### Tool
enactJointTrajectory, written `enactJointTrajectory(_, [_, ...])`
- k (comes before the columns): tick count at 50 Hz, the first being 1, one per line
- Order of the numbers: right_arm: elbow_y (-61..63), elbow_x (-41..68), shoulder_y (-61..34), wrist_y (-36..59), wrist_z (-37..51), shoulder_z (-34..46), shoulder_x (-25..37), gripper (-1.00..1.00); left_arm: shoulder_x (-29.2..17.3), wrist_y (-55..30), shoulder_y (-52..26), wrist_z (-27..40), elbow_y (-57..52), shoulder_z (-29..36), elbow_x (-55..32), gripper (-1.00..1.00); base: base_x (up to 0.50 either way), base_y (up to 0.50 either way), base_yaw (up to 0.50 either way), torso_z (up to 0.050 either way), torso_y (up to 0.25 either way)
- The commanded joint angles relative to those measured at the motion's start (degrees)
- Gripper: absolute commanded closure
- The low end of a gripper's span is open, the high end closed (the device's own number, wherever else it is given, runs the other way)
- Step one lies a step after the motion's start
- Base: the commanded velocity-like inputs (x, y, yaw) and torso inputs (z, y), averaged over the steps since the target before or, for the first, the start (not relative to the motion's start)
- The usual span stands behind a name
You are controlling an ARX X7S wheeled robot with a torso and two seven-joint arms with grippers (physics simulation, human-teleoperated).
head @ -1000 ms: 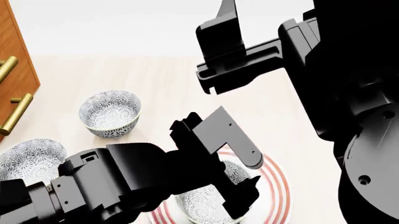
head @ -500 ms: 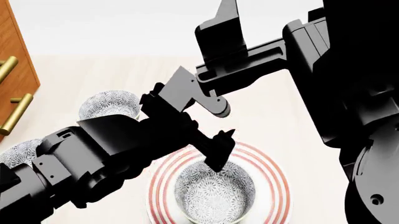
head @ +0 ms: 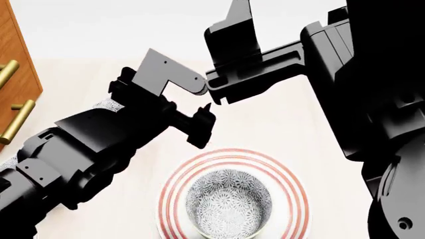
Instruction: Put the bowl at the front on the plate.
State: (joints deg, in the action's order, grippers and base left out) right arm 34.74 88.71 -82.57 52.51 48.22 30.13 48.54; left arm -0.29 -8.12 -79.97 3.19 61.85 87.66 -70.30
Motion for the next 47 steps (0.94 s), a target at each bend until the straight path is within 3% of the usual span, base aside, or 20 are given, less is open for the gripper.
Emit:
enactJointTrajectory(1, [1.5,0.8,0.8,-0.6,1.2,-0.6,1.1,-1.00,-3.3,1.4,-0.7,7.2,-3.7,-1.5,-0.2,-1.00,0.00,0.00,0.00,0.000,0.000])
enactJointTrajectory(14, [3.8,1.8,2.9,-2.0,2.6,-1.7,3.0,-1.00,-11.9,4.4,0.2,18.6,-17.1,-2.6,0.7,-1.00,0.00,0.00,0.00,0.000,0.000])
enactJointTrajectory(15, [4.1,2.1,3.1,-1.7,3.1,-1.5,3.2,-1.00,-13.1,6.3,0.6,21.9,-19.0,-1.7,3.1,-1.00,0.00,0.00,0.00,0.000,0.000])
enactJointTrajectory(23, [4.9,1.9,4.4,-2.5,3.3,-2.0,3.9,-1.00,-19.1,6.5,1.2,24.1,-28.2,-3.7,0.6,-1.00,0.00,0.00,0.00,0.000,0.000])
enactJointTrajectory(38, [5.6,0.4,6.5,-4.1,3.1,-2.5,4.2,-1.00,-33.6,8.9,1.8,34.2,-59.3,-6.2,-0.7,-1.00,0.00,0.00,0.00,0.000,0.000])
enactJointTrajectory(47, [5.9,-1.3,8.1,-5.1,2.2,-2.6,4.0,-1.00,-37.5,10.8,3.8,36.7,-67.9,-6.8,-1.0,-1.00,0.00,0.00,0.00,0.000,0.000])
